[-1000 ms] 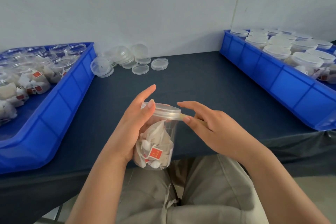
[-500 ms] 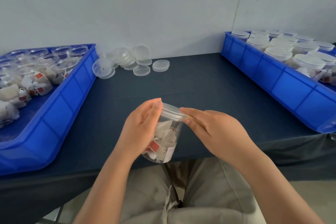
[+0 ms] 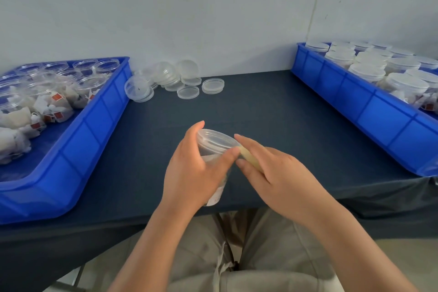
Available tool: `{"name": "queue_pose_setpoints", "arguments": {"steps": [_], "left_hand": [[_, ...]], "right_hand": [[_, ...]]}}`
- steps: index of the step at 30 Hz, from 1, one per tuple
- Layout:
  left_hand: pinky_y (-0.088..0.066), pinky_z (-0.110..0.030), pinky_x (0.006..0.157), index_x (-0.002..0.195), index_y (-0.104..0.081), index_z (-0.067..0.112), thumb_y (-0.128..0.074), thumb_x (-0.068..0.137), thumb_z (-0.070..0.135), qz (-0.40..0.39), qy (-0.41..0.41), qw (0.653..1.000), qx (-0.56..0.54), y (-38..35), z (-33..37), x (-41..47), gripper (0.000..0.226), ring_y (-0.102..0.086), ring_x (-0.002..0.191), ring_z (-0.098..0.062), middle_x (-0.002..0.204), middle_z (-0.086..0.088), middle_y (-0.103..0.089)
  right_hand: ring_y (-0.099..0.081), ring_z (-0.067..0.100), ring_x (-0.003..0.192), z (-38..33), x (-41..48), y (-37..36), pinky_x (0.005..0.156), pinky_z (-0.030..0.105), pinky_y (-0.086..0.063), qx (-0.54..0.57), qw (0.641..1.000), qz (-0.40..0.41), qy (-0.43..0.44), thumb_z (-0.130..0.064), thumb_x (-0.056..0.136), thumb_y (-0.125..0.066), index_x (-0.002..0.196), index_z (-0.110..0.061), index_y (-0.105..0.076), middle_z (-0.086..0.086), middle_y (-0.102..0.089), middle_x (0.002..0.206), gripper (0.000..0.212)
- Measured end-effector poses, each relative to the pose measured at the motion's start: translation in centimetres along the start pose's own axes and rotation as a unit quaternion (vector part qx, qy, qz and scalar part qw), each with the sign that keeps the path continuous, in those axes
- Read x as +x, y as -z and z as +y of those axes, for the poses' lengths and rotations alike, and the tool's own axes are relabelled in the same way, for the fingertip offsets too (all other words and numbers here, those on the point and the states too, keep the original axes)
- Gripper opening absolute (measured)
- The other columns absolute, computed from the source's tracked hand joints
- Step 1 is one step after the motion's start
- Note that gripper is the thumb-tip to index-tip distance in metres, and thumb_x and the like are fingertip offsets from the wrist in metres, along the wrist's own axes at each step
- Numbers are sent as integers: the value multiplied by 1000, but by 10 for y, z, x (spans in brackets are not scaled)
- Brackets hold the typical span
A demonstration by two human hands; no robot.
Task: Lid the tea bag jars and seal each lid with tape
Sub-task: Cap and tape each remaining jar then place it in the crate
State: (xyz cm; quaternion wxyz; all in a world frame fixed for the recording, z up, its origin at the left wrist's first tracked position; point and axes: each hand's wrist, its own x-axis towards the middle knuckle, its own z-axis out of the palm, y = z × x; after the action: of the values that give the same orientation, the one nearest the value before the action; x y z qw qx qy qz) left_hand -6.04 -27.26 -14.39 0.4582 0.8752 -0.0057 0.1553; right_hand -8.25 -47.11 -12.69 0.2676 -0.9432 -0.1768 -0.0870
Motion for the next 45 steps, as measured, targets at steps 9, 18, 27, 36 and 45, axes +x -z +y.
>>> {"name": "queue_pose_setpoints", "arguments": {"steps": [9, 18, 27, 36, 45], "left_hand": [[-56, -20, 90, 146, -52, 46, -64, 69, 84, -25, 37, 993, -106, 17, -12, 9, 87, -67, 110, 9, 119, 29, -70], [-61, -30, 88, 143, -59, 48, -73, 62, 94, -99, 81, 951, -281, 29, -23, -4, 95, -71, 117, -6, 130, 18, -70], [-59, -45, 85, 135, -68, 18, -76, 81, 76, -216, 85, 896, -378, 20, -33, -3, 80, -71, 106, -37, 128, -26, -70], [-60, -29, 90, 147, -61, 24, -64, 87, 80, -210, 12, 943, -259, 34, -34, 8, 82, -73, 118, -23, 130, -1, -75], [-37, -3, 100, 155, -41, 49, -34, 91, 87, -53, -9, 998, -41, 17, -4, -4, 76, -44, 126, 27, 131, 48, -52]], "right_hand": [[-58, -12, 83, 14, 3, 10, 64, 11, -43, 26, 999, -34, 17, -76, 101, -30, 148, -54, -35, -49, -53, 93, 53], [-62, 8, 77, 31, 10, 13, 62, 23, -44, 71, 995, -69, -13, -81, 94, -38, 138, -67, -41, -6, -65, 83, 45], [-59, 9, 70, 24, 8, 13, 62, 15, -44, 104, 990, -99, 9, -83, 95, -36, 144, -76, -34, -7, -64, 81, 49], [-59, -14, 114, 11, 3, 14, 91, 16, -49, 58, 996, -68, 26, -82, 97, -34, 146, -69, -40, -52, -53, 132, 52], [-60, 1, 120, -3, -2, -3, 83, 22, -48, -35, 999, 36, -18, -76, 101, -27, 147, -52, -55, -29, -67, 134, 59]]}}
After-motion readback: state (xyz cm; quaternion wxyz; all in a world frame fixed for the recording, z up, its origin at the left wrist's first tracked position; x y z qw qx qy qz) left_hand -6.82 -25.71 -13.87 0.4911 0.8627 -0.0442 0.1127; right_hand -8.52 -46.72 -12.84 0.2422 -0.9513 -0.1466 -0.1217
